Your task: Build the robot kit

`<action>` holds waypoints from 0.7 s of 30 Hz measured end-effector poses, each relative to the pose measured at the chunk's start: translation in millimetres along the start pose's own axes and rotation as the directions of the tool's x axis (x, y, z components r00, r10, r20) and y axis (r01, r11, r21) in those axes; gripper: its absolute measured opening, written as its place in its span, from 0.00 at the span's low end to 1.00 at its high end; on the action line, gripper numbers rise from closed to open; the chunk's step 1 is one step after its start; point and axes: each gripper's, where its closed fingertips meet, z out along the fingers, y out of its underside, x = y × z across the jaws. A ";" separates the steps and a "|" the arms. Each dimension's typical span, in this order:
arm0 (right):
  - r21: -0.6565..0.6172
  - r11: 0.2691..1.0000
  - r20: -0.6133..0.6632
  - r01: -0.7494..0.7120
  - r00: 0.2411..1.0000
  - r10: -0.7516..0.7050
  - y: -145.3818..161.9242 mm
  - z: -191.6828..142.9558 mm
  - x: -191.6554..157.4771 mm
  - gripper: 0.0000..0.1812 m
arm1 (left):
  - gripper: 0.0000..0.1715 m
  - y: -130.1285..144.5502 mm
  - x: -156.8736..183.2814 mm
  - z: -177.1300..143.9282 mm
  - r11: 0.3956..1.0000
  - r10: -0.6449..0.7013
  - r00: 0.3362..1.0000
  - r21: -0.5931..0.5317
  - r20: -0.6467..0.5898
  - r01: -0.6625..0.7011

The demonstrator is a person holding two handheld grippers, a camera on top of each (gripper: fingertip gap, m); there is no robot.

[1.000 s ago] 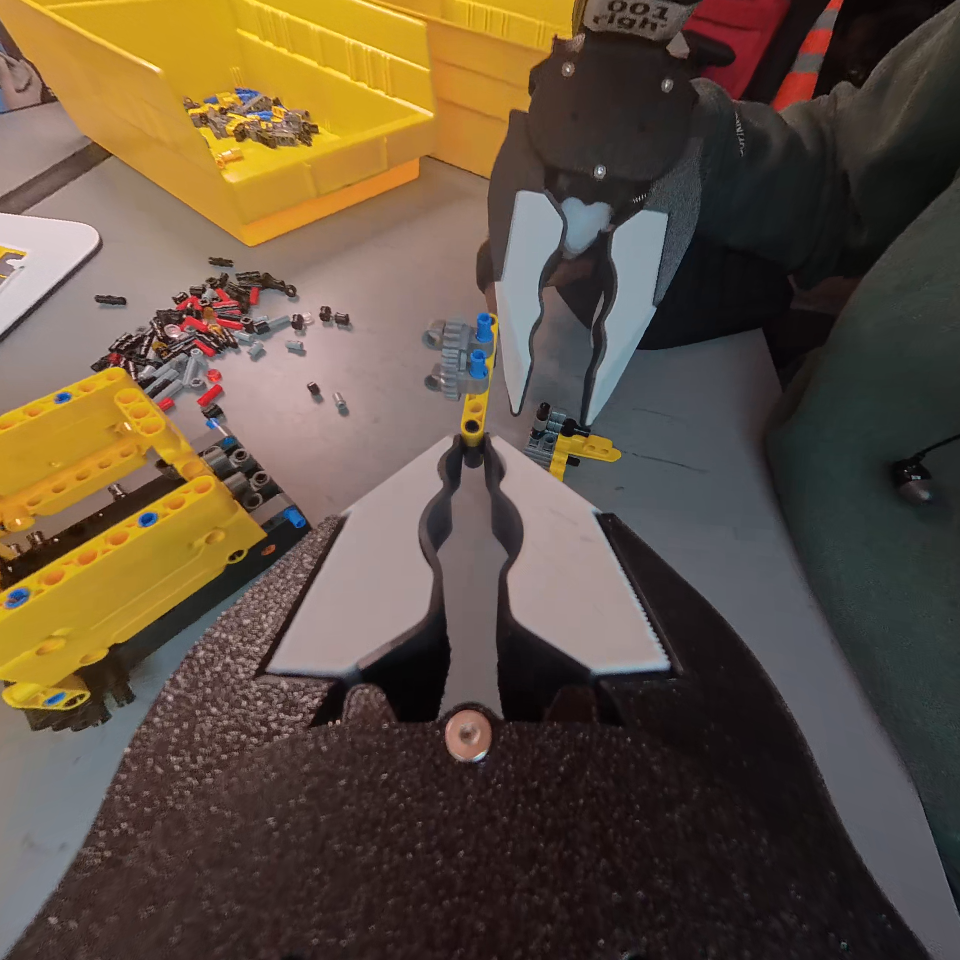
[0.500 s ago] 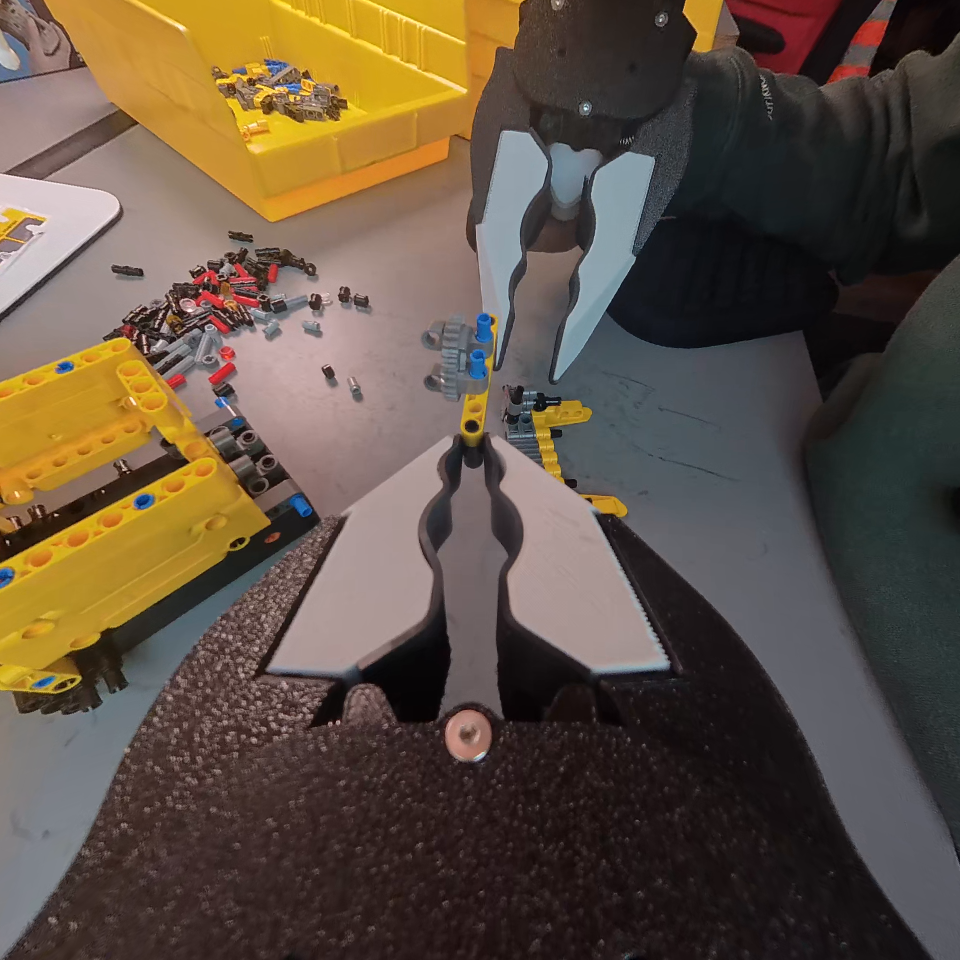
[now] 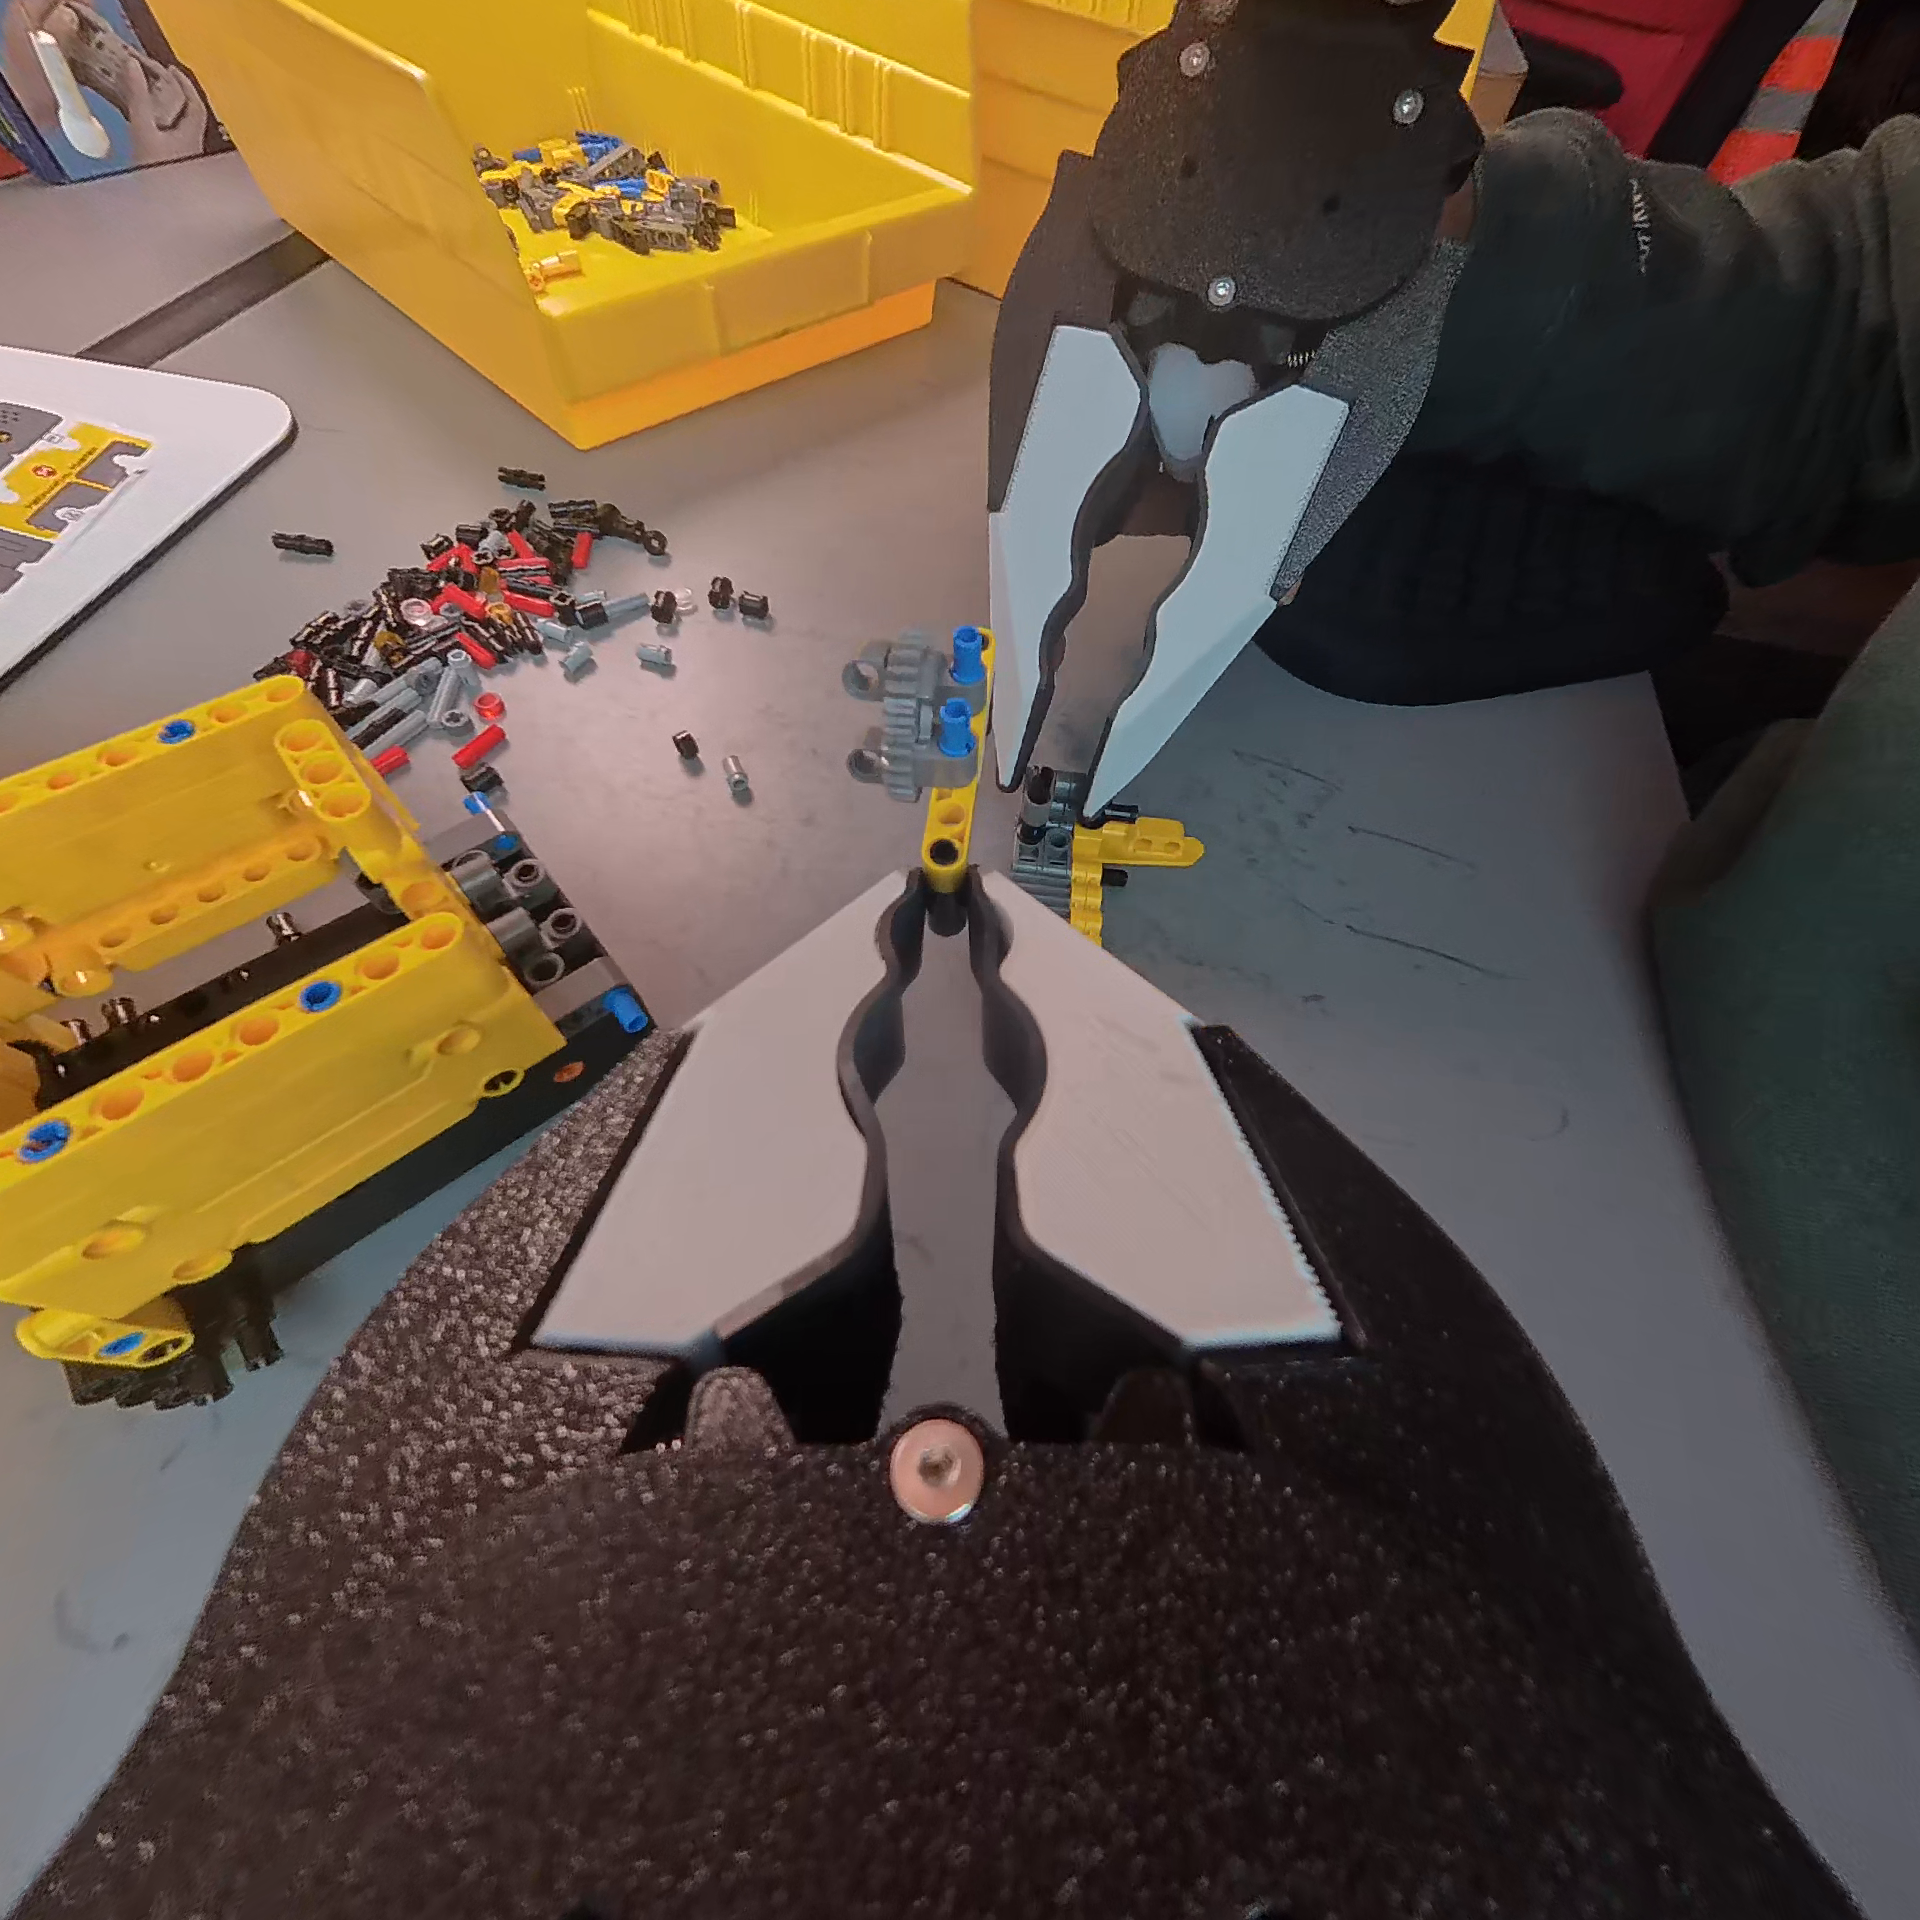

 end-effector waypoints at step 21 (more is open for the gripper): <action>0.233 0.972 0.118 0.021 0.992 -0.049 -36.9 -16.7 4.0 0.04 | 0.04 2.1 12.1 7.9 1.000 -0.014 0.999 -0.019 -0.052 0.013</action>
